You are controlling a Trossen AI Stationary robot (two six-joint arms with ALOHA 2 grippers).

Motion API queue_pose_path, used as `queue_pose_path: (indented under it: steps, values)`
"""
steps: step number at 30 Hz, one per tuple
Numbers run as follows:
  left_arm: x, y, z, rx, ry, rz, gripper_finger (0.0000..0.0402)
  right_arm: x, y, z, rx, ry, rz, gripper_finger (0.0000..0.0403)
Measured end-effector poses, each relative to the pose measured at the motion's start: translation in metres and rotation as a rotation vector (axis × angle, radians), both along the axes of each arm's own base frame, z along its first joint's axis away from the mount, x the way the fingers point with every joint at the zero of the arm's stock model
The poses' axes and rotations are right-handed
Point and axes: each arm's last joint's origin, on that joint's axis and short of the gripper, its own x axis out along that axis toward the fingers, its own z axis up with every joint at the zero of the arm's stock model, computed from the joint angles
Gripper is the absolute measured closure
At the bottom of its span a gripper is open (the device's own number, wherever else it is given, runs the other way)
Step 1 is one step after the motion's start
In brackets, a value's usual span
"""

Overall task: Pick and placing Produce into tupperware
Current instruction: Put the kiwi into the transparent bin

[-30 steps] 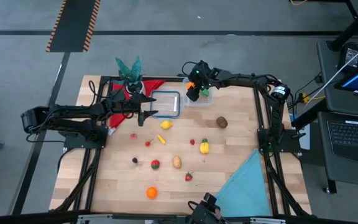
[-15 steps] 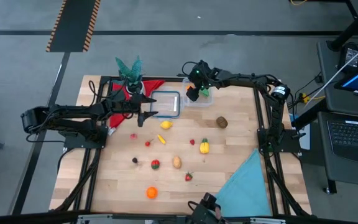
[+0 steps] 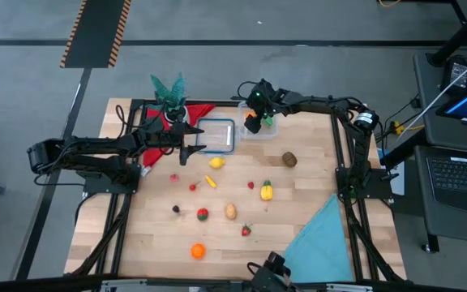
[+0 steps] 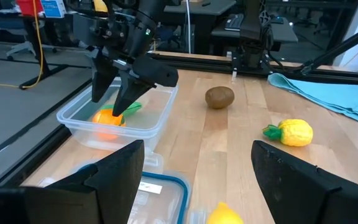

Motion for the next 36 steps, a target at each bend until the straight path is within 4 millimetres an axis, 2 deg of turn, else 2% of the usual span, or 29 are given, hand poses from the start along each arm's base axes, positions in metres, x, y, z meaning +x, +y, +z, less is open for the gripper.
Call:
queue_pose_path:
  steps: [8, 13, 19, 26, 31, 36]
  values:
    - [0.0, -0.002, 0.002, 0.014, -0.011, -0.06, 0.0113, -0.005, 0.017, 0.041, -0.066, -0.112, 0.02, 0.0119]
    - [-0.005, -0.005, 0.009, 0.029, -0.032, -0.078, 0.0113, -0.022, 0.041, 0.049, -0.12, -0.208, 0.044, 0.0119]
    - [-0.011, -0.01, 0.014, 0.029, -0.034, -0.083, 0.0113, -0.059, 0.088, 0.051, -0.202, -0.399, 0.09, 0.0119]
    - [-0.009, -0.016, 0.015, 0.031, -0.039, -0.121, 0.0113, -0.106, 0.144, 0.036, -0.263, -0.528, 0.214, 0.0119]
    - [-0.007, -0.022, 0.016, 0.033, -0.045, -0.152, 0.0113, -0.136, 0.168, 0.035, -0.277, -0.618, 0.238, 0.0119]
    - [-0.005, -0.028, 0.016, 0.032, -0.043, -0.189, 0.0113, -0.154, 0.185, 0.029, -0.238, -0.672, 0.263, 0.0119]
